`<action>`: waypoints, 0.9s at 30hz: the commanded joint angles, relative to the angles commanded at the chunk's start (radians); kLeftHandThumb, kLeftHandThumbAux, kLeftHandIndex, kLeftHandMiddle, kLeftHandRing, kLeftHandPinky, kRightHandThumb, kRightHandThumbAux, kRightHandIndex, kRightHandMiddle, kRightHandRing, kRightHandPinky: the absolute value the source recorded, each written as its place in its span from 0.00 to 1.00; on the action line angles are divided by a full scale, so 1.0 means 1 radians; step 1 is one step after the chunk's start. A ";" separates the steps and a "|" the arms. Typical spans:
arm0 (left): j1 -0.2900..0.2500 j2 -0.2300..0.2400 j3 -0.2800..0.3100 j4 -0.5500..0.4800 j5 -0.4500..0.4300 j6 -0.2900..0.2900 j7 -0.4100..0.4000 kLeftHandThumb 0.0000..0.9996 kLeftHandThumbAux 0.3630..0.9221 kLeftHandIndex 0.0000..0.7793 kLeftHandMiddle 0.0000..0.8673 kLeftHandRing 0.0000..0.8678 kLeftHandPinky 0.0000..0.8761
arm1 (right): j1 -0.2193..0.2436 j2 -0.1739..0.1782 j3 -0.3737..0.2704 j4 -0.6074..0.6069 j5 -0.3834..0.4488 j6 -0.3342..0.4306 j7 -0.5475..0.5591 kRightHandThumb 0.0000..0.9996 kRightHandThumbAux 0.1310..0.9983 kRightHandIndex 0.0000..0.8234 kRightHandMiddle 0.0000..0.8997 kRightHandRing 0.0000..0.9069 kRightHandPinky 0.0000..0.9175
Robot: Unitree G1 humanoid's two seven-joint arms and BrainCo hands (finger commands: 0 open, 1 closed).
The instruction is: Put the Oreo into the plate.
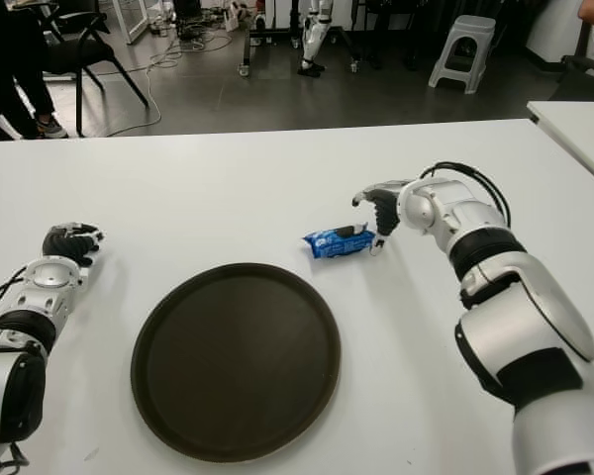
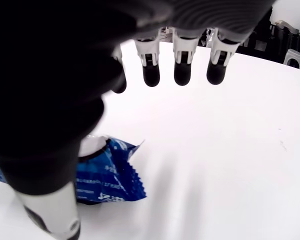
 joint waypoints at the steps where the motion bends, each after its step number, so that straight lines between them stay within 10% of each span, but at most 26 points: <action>1: 0.000 0.000 0.000 0.000 -0.001 0.000 0.000 0.69 0.64 0.51 0.21 0.24 0.28 | 0.001 0.001 -0.001 0.000 0.000 -0.001 -0.002 0.00 0.77 0.00 0.00 0.00 0.00; 27: 0.001 0.000 0.003 0.002 -0.001 -0.003 0.001 0.69 0.64 0.51 0.20 0.23 0.28 | -0.017 0.028 -0.005 0.013 -0.001 0.000 -0.001 0.00 0.76 0.00 0.00 0.00 0.00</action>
